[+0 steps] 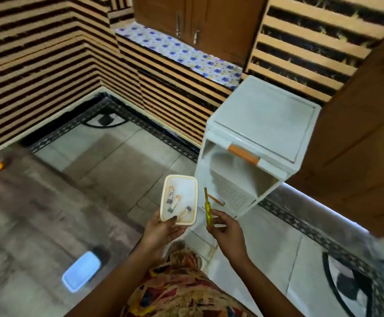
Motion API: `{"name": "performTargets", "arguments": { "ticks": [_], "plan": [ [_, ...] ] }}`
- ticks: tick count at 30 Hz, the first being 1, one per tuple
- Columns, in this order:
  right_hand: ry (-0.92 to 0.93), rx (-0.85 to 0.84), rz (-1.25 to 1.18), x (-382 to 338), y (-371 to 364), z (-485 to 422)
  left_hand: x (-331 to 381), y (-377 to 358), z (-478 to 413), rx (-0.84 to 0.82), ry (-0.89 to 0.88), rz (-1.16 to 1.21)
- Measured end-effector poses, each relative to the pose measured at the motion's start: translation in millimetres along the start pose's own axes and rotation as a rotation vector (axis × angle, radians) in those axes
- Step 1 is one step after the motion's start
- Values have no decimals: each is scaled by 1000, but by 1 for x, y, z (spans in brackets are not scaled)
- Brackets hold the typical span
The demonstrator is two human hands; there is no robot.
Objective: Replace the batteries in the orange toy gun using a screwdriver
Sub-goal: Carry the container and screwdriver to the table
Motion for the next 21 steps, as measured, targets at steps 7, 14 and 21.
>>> {"name": "performTargets", "arguments": {
  "ticks": [7, 14, 21],
  "plan": [
    [160, -328, 115, -13, -66, 59, -40, 92, 97, 206, -160, 272],
    [294, -631, 289, -27, -153, 139, -87, 191, 193, 464, -277, 523],
    [380, -883, 328, -41, -256, 240, -126, 282, 296, 681, -380, 724]
  ]
}}
Point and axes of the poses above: each hand's wrist, its own z-axis away from the middle knuckle, its own y-axis out of the back of the hand, x = y × z, the point moved 10 cm from there along -z, towards the middle knuckle, and after that the axes turned 5 degrees about z, right-handed, at the moved point
